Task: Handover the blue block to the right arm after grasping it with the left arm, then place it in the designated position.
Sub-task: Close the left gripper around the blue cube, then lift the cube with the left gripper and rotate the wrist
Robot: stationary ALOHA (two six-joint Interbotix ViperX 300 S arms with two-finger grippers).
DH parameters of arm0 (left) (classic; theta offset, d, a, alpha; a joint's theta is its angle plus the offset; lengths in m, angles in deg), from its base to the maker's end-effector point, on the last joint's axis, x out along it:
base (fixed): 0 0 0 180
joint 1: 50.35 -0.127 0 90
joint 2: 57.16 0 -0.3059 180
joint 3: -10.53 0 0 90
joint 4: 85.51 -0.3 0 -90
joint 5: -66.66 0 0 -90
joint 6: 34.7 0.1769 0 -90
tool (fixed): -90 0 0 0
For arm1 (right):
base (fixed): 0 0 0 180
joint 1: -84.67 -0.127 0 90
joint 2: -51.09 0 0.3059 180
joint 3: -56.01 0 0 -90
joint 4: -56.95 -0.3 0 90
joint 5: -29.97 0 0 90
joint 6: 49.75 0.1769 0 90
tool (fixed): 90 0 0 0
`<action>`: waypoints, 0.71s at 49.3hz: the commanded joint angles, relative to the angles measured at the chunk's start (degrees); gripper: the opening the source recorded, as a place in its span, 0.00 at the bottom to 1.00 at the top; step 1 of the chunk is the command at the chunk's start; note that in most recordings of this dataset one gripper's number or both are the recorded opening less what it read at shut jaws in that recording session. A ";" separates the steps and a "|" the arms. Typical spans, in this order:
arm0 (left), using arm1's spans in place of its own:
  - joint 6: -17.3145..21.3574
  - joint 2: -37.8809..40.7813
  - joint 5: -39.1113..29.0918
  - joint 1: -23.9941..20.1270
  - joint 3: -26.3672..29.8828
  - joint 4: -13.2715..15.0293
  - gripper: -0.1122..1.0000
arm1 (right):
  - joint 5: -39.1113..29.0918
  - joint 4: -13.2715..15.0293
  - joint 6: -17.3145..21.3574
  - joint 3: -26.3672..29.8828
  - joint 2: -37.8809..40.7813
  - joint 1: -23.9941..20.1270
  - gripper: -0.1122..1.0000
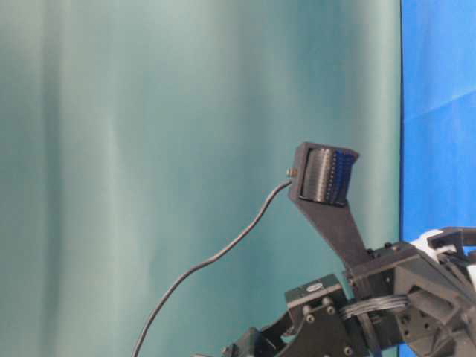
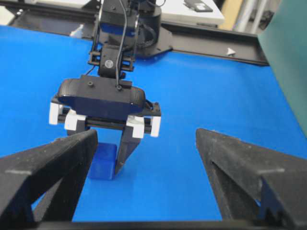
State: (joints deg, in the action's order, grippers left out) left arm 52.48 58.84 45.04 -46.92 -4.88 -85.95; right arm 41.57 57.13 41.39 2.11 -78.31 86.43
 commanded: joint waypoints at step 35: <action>-0.09 -7.82 -7.47 0.44 3.43 0.18 0.51 | 0.97 -0.09 0.09 1.41 0.88 0.09 0.97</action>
State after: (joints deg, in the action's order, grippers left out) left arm 52.22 57.87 39.41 -46.75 -3.47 -85.86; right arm 42.01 57.13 41.39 2.11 -77.60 86.43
